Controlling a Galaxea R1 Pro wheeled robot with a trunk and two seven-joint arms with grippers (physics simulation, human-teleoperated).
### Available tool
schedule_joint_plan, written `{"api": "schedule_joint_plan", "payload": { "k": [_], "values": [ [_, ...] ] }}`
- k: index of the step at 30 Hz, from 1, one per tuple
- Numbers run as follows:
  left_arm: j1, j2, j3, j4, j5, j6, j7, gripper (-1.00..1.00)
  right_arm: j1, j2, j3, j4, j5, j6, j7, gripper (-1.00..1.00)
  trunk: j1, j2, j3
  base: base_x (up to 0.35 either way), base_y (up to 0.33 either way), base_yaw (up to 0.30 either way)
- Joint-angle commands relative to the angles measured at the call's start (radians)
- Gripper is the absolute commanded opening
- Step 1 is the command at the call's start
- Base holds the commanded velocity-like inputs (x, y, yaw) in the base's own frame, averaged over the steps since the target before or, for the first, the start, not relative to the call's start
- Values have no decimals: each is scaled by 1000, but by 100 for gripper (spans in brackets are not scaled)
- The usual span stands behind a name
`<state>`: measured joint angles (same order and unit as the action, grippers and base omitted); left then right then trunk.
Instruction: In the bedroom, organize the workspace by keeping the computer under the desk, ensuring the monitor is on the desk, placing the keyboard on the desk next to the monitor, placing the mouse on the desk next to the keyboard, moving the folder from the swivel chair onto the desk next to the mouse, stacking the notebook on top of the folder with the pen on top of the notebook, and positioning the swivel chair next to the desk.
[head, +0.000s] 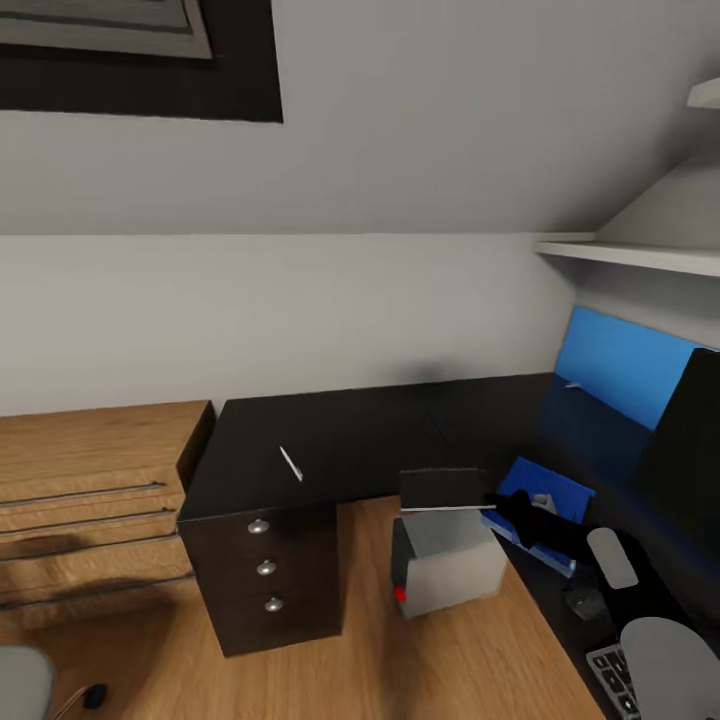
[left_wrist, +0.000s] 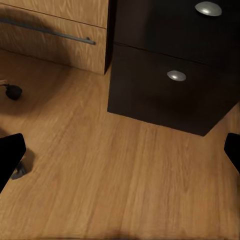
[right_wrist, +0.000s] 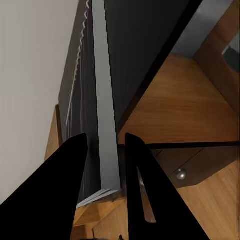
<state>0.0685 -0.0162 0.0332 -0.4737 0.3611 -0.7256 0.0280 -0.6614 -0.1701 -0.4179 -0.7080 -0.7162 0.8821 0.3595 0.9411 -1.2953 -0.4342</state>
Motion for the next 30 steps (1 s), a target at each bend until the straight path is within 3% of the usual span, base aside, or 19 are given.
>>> {"api": "schedule_joint_plan", "payload": {
  "k": [1, 9, 30],
  "values": [
    [1, -1, 3, -2, -5, 0, 3, 100, -1, 0, -4, 0, 3, -1, 6, -100, 0, -1, -1, -273, 121, -256],
    [1, -2, 2, -2, -6, 0, 3, 100, -1, 0, -4, 4, 5, -43, 7, -100, 0, -1, -1, -116, 49, -117],
    [1, -2, 2, -2, -5, 2, 3, 100, 20, 0, -7, 13, -2, -50, 8, -100, 0, -1, -1, -6, 2, -6]
  ]
}}
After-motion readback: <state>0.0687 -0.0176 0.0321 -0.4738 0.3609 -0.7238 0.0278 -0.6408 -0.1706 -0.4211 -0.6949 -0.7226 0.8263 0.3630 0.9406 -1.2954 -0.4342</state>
